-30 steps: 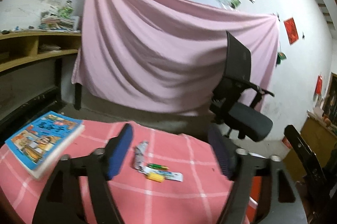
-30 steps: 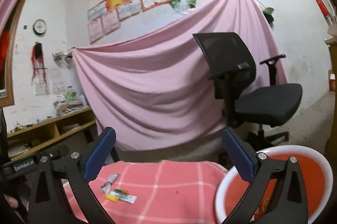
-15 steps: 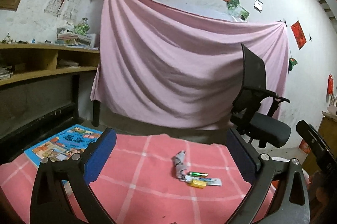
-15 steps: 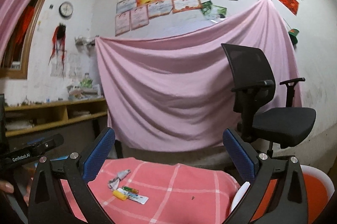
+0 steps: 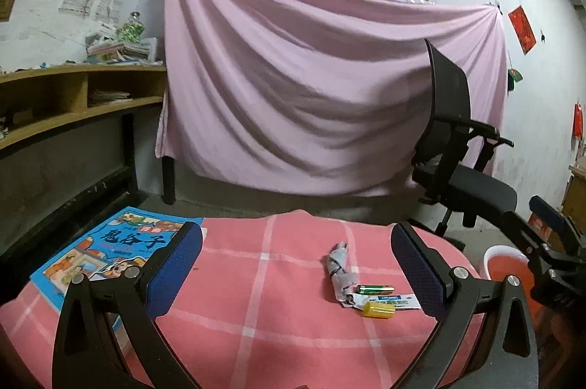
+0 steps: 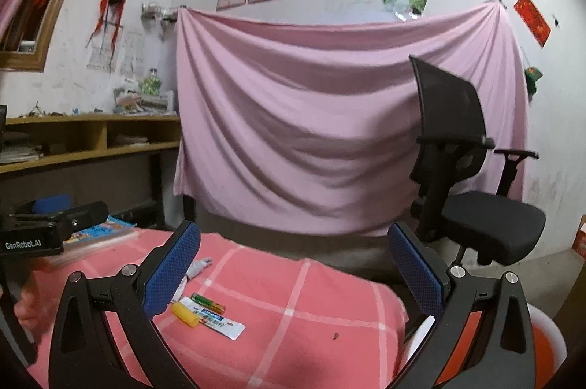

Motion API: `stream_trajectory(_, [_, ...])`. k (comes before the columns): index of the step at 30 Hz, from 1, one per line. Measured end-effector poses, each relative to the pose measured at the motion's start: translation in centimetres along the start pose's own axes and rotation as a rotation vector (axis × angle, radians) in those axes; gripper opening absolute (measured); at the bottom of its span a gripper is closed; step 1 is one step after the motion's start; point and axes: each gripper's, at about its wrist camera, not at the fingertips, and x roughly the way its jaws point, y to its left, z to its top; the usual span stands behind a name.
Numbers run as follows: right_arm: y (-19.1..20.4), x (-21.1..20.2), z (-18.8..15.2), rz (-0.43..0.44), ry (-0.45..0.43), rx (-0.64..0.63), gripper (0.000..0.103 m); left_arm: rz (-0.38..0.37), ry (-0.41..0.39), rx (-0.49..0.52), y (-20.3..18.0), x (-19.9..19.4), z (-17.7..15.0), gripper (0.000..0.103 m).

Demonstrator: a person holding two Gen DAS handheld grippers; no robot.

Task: Collect trash
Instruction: 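Grasp the crumpled grey foil with the left tool while the right tool grasps another white sachet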

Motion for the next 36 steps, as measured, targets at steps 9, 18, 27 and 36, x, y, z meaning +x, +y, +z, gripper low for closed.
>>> stream_trajectory(9, [-0.8, 5.0, -1.5, 0.120, 0.280, 0.049, 0.067, -0.080, 0.209, -0.011, 0.2, 5.0, -0.2, 0.099])
stream_trajectory(18, [-0.6, 7.5, -2.8, 0.193, 0.457, 0.081, 0.039, -0.190, 0.394, -0.015, -1.9, 8.9, -1.3, 0.059])
stream_trajectory(27, [-0.3, 8.7, -3.4, 0.250, 0.538, 0.097, 0.039, -0.162, 0.554, -0.024, -2.6, 12.1, -2.3, 0.013])
stream_trajectory(36, [0.7, 10.8, -4.7, 0.403, 0.671, 0.108, 0.036, -0.142, 0.534, -0.123, 0.1, 10.3, -2.1, 0.004])
